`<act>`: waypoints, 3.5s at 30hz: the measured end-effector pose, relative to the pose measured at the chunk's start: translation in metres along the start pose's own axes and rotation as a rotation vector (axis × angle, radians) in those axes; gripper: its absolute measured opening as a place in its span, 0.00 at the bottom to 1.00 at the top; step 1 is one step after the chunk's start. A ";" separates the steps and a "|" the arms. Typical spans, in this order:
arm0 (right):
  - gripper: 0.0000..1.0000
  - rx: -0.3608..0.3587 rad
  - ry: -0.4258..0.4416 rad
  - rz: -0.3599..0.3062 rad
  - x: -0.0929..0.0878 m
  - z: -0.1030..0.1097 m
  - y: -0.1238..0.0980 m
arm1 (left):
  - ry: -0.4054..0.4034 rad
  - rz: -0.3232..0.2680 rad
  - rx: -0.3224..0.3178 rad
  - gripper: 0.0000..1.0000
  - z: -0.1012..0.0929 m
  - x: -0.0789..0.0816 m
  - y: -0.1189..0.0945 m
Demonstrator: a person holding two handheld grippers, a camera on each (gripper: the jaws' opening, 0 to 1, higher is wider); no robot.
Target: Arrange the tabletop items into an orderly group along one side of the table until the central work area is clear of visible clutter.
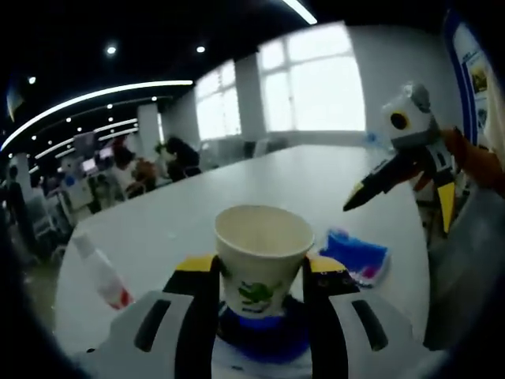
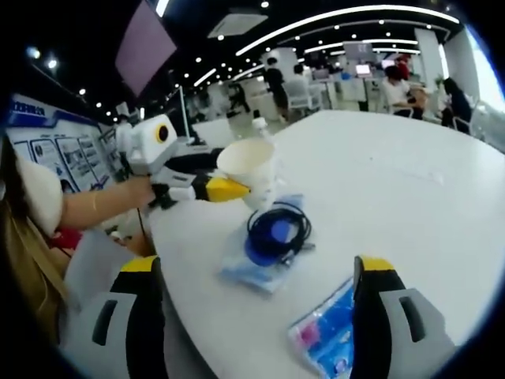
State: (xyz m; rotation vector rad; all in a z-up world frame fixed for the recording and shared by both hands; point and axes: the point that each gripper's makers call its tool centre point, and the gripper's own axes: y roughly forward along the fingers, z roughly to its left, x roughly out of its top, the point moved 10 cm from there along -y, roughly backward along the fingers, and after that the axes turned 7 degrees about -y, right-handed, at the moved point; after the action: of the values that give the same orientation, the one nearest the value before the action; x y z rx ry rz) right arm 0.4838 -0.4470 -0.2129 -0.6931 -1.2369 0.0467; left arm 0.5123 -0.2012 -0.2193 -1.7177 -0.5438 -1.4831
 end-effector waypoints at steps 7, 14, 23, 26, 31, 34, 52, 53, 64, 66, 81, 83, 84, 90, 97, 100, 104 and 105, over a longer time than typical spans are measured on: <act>0.99 -0.006 0.012 0.021 -0.005 -0.004 0.000 | -0.044 -0.006 0.065 0.39 0.012 -0.004 0.011; 0.99 -0.013 0.015 0.041 -0.009 -0.006 0.000 | -0.115 -0.028 0.133 0.39 0.026 -0.009 0.025; 0.99 -0.017 0.030 0.061 -0.015 -0.010 0.000 | -0.127 -0.034 0.171 0.39 0.039 -0.014 0.042; 0.99 -0.017 0.039 0.063 -0.017 -0.012 -0.001 | -0.142 -0.040 0.186 0.39 0.050 -0.016 0.045; 0.98 -0.022 0.044 0.079 -0.020 -0.013 -0.001 | -0.144 -0.041 0.230 0.39 0.065 -0.021 0.049; 0.98 -0.026 0.051 0.084 -0.022 -0.015 -0.001 | -0.161 -0.046 0.242 0.39 0.073 -0.024 0.053; 0.95 -0.056 0.062 0.114 -0.028 -0.021 -0.003 | -0.203 -0.053 0.357 0.39 0.085 -0.047 0.076; 0.95 -0.056 0.063 0.115 -0.029 -0.022 -0.003 | -0.216 -0.059 0.366 0.39 0.085 -0.048 0.076; 0.95 -0.053 0.071 0.125 -0.031 -0.021 -0.001 | -0.260 -0.053 0.422 0.39 0.096 -0.062 0.081; 0.94 -0.050 0.069 0.132 -0.032 -0.021 -0.001 | -0.260 -0.047 0.437 0.39 0.098 -0.064 0.081; 0.92 -0.047 0.082 0.138 -0.033 -0.020 0.000 | -0.309 -0.019 0.471 0.39 0.104 -0.078 0.081; 0.92 -0.039 0.078 0.144 -0.033 -0.018 0.001 | -0.305 -0.018 0.466 0.39 0.104 -0.079 0.081; 0.92 -0.036 0.077 0.147 -0.033 -0.018 0.002 | -0.323 -0.016 0.460 0.39 0.105 -0.079 0.081; 0.92 -0.030 0.077 0.145 -0.032 -0.017 0.002 | -0.360 -0.008 0.444 0.39 0.105 -0.080 0.078; 0.92 -0.027 0.073 0.142 -0.031 -0.016 0.003 | -0.371 0.004 0.444 0.43 0.107 -0.081 0.074; 0.92 -0.025 0.072 0.143 -0.031 -0.016 0.003 | -0.387 0.009 0.441 0.46 0.104 -0.082 0.073; 0.92 -0.024 0.076 0.134 -0.030 -0.015 0.003 | -0.385 0.002 0.416 0.47 0.099 -0.081 0.070; 0.92 -0.024 0.077 0.131 -0.029 -0.014 0.003 | -0.379 0.009 0.420 0.47 0.098 -0.080 0.068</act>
State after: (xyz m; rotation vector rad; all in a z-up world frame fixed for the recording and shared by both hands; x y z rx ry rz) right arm 0.4869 -0.4626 -0.2414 -0.7889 -1.1187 0.1122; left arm 0.6063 -0.1516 -0.3162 -1.6560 -0.9692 -0.9476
